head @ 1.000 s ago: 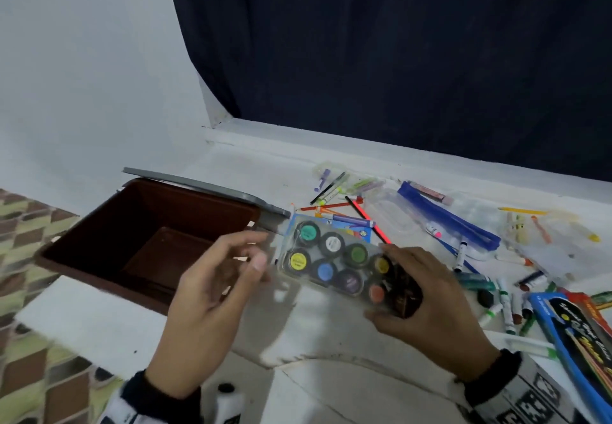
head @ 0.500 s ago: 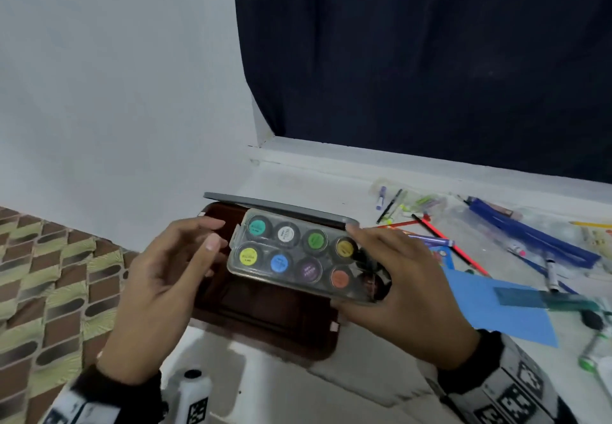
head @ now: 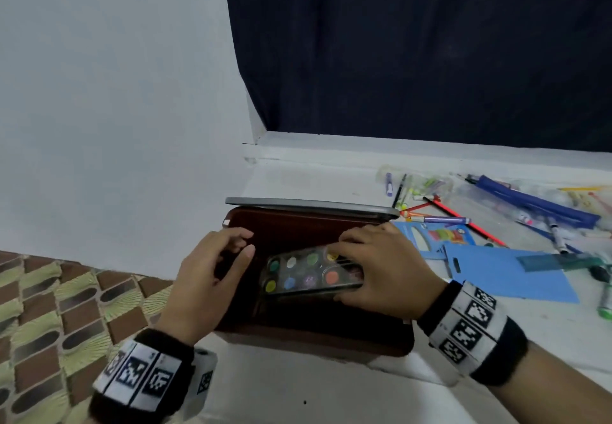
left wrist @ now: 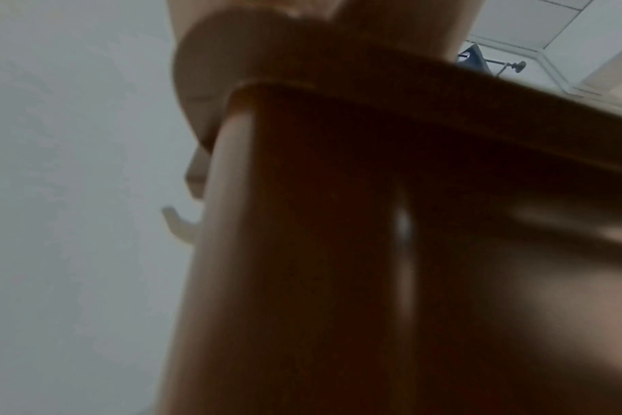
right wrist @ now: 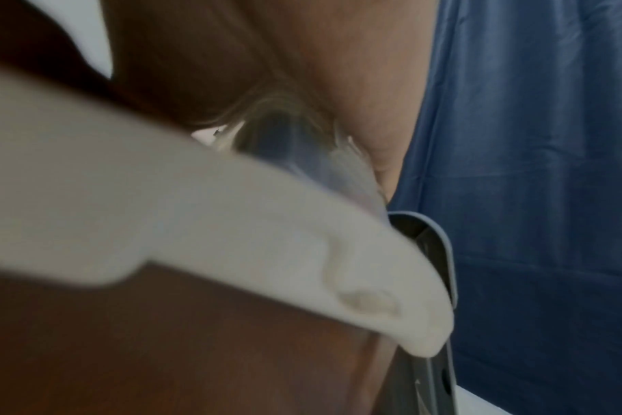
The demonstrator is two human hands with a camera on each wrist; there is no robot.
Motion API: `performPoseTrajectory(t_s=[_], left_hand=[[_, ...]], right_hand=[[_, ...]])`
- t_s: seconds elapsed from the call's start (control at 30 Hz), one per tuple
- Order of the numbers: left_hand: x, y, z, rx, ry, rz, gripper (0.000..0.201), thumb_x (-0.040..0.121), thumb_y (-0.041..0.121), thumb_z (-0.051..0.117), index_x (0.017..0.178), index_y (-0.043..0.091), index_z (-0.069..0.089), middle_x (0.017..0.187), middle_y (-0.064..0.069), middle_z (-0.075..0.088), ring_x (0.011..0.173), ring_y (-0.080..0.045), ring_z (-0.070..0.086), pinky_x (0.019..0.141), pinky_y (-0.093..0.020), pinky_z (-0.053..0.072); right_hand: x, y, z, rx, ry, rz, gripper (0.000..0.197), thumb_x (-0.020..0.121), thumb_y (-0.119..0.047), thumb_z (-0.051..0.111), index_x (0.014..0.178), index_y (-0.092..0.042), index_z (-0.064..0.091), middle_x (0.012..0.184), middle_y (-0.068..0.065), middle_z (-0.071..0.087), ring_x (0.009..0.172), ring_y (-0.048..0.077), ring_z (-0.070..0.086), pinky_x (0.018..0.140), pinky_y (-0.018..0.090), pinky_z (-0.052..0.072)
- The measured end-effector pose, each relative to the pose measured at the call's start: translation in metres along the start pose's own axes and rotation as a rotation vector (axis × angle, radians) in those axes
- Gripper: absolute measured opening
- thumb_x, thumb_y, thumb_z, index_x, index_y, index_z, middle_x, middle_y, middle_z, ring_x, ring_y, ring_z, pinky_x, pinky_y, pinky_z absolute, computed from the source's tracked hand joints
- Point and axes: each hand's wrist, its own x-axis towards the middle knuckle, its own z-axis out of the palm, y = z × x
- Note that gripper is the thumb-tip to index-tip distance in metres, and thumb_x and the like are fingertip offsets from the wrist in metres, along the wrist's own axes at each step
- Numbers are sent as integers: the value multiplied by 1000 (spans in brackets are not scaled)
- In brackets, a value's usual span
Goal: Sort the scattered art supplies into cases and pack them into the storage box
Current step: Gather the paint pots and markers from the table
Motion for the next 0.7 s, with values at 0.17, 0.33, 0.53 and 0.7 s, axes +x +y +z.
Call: performPoseTrajectory(t_s=[0.17, 0.33, 0.53, 0.7], left_hand=[[-4, -9, 4, 57, -41, 42, 29, 95, 44, 52, 120, 32, 59, 104, 19, 60, 101, -3, 59, 86, -33, 51], [-4, -9, 3, 137, -93, 39, 31, 98, 57, 44, 122, 40, 54, 105, 23, 57, 100, -3, 56, 89, -41, 50], [-5, -6, 2, 167, -116, 33, 32, 98, 56, 44, 123, 38, 55, 104, 20, 58, 98, -8, 56, 90, -43, 49], [-5, -5, 3, 214, -129, 52, 40, 95, 59, 38, 122, 36, 56, 102, 22, 57, 95, -6, 56, 88, -34, 43]], right_hand=[[10, -2, 8, -104, -107, 8, 60, 67, -71, 56, 114, -34, 66, 109, -5, 65, 95, 21, 62, 81, 38, 40], [20, 0, 17, -115, -202, 19, 64, 75, -65, 63, 129, -33, 54, 124, 0, 57, 109, 24, 55, 88, 41, 39], [25, 5, 31, -113, -356, 16, 69, 85, -49, 64, 144, -31, 35, 137, 4, 43, 119, 26, 48, 93, 41, 42], [26, 6, 35, -146, -394, -28, 70, 87, -53, 65, 145, -30, 33, 134, 5, 47, 117, 26, 50, 90, 40, 49]])
